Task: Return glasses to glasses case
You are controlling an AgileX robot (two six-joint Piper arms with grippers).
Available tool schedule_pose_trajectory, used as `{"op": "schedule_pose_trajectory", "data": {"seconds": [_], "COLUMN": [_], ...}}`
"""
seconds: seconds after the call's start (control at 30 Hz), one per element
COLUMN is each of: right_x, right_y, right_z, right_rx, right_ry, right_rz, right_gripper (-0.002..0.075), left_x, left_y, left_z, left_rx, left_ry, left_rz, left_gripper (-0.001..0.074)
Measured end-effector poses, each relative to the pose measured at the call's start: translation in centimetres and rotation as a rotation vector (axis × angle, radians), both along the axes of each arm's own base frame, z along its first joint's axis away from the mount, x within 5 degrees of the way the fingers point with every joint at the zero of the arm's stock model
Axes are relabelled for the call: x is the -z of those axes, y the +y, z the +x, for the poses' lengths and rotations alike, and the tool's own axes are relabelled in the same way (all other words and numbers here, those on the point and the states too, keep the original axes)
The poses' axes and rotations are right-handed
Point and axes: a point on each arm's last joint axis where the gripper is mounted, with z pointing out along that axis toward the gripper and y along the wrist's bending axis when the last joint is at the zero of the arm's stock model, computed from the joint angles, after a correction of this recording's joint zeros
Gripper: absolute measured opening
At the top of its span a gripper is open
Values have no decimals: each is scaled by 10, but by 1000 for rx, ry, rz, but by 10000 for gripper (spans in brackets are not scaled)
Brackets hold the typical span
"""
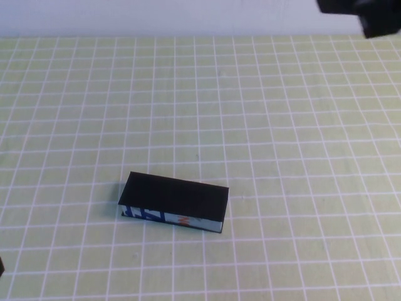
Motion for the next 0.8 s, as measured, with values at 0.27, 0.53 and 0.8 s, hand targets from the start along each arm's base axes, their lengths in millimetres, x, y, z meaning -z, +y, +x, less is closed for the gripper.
{"op": "schedule_pose_trajectory", "data": {"seconds": [0.27,0.53,0.8], "right_x": [62,181,236], "right_y": [-50,-82,-89], "right_z": [-65,-108,-119], "right_rx": [98,163,199], "right_ry": [-211,-304,-271], "right_rz": [105,226,283], "right_gripper": [-18,-18,-18], "left_x": [4,4,4], "left_y": [0,0,0], "left_z": [3,3,3], "left_rx": [-11,-10,-9], "left_ry": [-8,-6,-5], "left_rz": [-12,-13,-16], "left_gripper": [-3,-3,-3]}}
